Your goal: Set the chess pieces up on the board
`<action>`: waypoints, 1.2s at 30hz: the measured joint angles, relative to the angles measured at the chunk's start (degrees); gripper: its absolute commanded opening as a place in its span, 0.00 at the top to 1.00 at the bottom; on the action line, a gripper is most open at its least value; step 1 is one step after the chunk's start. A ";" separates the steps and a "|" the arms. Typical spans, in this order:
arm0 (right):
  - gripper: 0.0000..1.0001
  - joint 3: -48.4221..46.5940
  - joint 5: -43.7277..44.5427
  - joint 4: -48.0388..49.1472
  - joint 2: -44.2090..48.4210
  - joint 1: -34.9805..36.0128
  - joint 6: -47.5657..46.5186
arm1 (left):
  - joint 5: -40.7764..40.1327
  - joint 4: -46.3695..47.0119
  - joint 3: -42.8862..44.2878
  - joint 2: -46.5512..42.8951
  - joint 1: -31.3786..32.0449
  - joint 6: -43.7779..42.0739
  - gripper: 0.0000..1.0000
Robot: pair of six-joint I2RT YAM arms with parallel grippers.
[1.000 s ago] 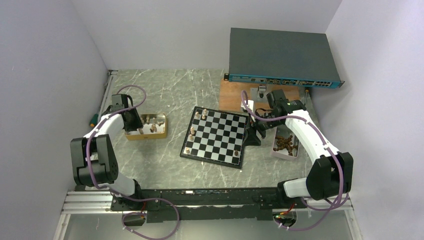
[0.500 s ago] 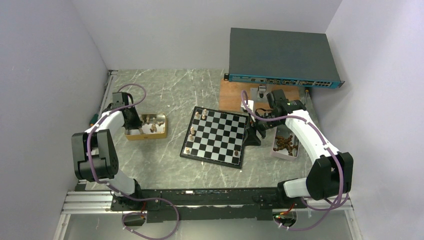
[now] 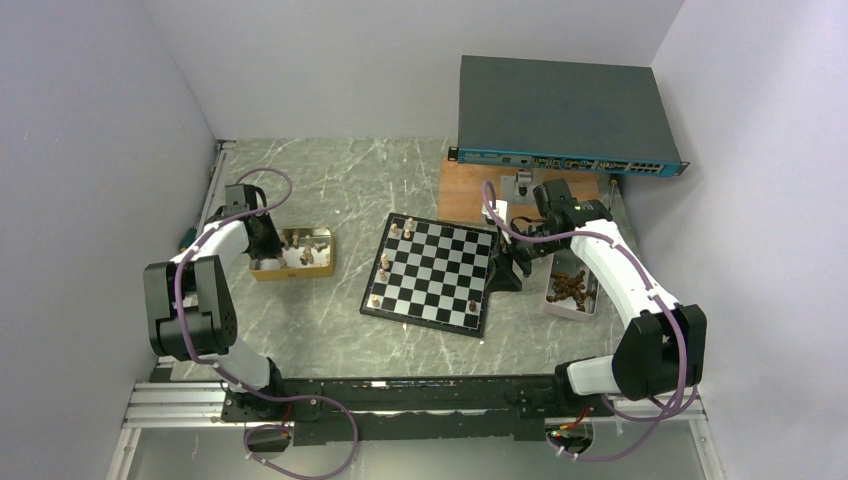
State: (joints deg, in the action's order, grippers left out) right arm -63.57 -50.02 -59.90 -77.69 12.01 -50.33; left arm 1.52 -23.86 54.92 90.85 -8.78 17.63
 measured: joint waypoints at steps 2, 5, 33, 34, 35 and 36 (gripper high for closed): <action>0.27 0.00 0.02 0.00 0.00 -0.04 0.00 | 0.00 -0.04 0.09 0.00 -0.02 -0.22 1.00; 0.27 0.00 0.00 0.00 0.00 -0.09 0.00 | 0.00 -0.39 0.20 -0.04 -0.02 -0.57 1.00; 0.27 0.00 -0.04 0.02 0.00 -0.20 0.00 | 13.00 -11.08 0.28 -25.27 5.14 -9.33 1.00; 0.27 0.00 -0.04 0.02 0.00 -0.20 0.00 | 13.46 -11.39 0.28 -25.68 6.01 -9.16 1.00; 0.27 0.00 -0.04 0.02 0.00 -0.20 0.00 | 13.81 -11.56 0.28 -26.12 7.13 -8.90 1.00; 0.27 0.00 -0.04 0.02 0.00 -0.20 0.00 | 14.08 -11.58 0.28 -26.43 8.20 -8.70 1.00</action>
State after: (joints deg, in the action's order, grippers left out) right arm -63.57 -50.06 -59.88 -77.69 11.81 -50.33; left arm 15.59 -35.44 55.20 64.42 -0.58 8.93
